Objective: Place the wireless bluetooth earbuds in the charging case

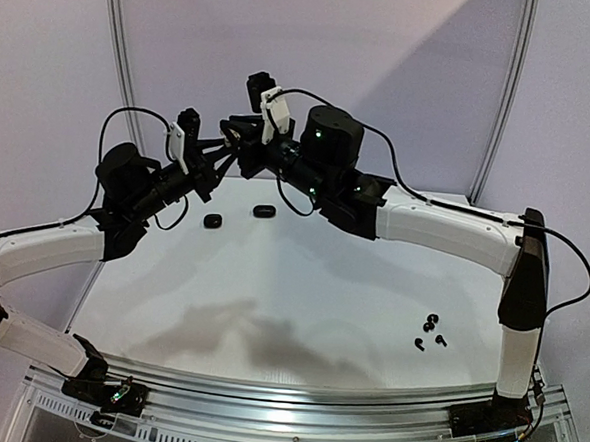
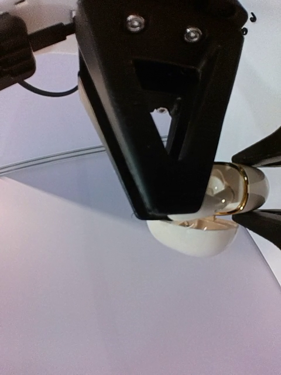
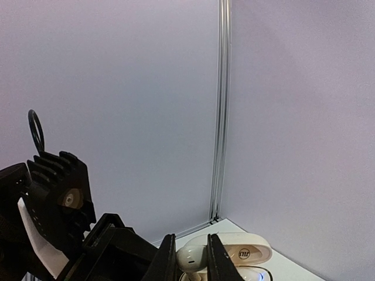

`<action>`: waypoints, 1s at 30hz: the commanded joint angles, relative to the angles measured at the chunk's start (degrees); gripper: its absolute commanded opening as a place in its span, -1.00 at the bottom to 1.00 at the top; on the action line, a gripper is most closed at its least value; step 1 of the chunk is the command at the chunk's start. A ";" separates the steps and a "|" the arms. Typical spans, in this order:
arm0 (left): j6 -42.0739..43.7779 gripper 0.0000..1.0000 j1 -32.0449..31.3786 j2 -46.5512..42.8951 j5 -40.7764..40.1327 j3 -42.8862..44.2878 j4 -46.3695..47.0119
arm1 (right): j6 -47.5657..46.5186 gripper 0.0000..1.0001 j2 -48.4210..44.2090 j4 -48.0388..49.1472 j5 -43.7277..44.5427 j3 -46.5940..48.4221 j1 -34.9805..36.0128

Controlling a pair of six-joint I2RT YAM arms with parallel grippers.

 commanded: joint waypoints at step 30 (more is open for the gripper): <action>0.08 -1.00 -0.40 -1.95 1.25 -0.73 2.99 | 6.35 -0.68 -3.44 3.10 3.84 -8.10 -0.81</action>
